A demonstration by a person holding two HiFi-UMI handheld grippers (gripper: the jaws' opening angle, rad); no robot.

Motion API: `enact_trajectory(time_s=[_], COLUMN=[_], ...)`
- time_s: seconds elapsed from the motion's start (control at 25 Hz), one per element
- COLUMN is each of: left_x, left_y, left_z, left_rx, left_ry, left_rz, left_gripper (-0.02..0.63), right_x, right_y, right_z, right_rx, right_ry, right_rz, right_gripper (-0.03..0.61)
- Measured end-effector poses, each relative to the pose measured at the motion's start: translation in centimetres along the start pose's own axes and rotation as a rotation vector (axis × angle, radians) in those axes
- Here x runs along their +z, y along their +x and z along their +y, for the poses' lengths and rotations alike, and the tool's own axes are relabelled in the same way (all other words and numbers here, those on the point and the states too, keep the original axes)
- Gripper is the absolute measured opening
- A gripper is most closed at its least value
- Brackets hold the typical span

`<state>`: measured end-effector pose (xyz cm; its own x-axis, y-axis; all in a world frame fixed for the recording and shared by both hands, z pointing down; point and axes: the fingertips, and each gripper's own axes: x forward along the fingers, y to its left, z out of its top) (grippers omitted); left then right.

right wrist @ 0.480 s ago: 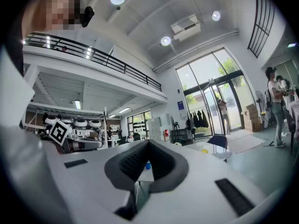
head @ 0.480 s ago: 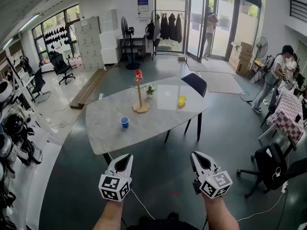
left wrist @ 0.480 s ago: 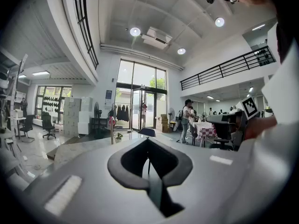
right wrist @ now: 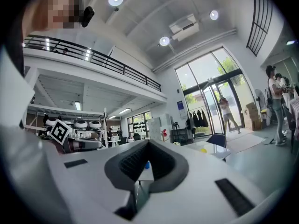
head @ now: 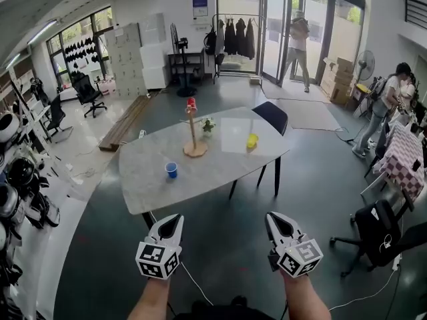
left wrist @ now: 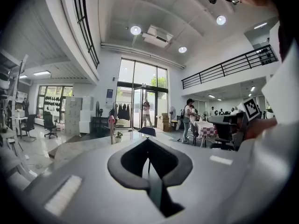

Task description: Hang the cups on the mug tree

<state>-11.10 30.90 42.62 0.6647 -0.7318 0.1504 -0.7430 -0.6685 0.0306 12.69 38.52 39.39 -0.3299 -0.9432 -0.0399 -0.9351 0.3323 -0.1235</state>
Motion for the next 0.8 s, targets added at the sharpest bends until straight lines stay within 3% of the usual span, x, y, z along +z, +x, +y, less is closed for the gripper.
enact_trajectory(time_s=[0.4,0.8], left_x=[0.3,0.7], left_y=[2.2,3.9], left_z=[-3.8,-7.8], left_rx=[0.006,-0.024], left_ry=[0.006,0.000], left_rz=[0.010,0.004], left_gripper=[0.011,0.012], right_x=[1.1,0.5], right_y=[-3.3,-5.7], right_z=[-4.1,-7.3], right_rx=[0.006,-0.005], right_ry=[0.039,0.038], right_rz=[-0.050,0.006], right_gripper=[0.011,0.014])
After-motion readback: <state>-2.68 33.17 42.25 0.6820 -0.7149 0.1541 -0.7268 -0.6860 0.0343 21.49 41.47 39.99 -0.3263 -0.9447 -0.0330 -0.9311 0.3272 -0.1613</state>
